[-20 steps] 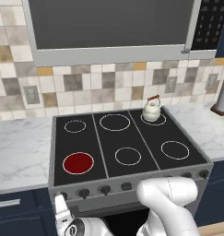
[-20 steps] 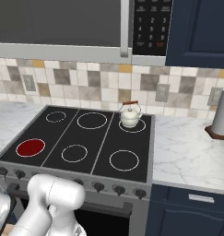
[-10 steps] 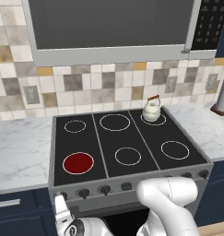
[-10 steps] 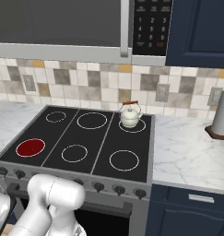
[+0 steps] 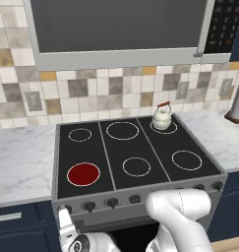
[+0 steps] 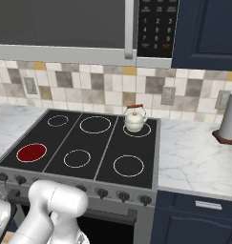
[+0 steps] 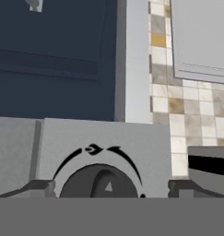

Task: Turn off the front left burner of the stove.

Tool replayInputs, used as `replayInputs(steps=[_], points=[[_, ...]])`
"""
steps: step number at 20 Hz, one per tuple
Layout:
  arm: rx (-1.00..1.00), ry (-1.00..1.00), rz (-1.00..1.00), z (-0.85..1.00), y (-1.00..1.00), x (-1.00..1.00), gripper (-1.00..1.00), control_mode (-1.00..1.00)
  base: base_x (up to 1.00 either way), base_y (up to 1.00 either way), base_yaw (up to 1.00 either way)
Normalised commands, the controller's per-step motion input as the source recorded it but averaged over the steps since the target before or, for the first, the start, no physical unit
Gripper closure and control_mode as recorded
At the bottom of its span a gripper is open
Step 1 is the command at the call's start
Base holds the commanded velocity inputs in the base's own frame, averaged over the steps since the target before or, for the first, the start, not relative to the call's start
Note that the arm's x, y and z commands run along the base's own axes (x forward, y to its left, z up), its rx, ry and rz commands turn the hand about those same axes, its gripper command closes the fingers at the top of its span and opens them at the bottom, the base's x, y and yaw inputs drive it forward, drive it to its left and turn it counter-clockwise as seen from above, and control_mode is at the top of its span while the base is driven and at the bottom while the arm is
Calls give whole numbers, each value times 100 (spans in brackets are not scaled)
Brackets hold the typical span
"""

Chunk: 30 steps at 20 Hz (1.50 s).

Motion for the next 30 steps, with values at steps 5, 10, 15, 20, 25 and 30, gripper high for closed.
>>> replayInputs(steps=[5, 10, 15, 20, 25, 30], points=[[1, 0, 0, -4, 0, 0, -100, -100, 0, 0, 0], [1, 0, 0, -6, 0, -1, -100, -100, 0, 0, 0], [2, -1, 0, 0, 0, 0, 100, -100, 0, 0, 0], [5, -2, 0, 0, 0, 0, 100, -100, 0, 0, 0], [8, -3, 0, 0, 0, 0, 100, -100, 0, 0, 0], [14, -1, 0, 5, 0, 29, 100, -100, 0, 0, 0]])
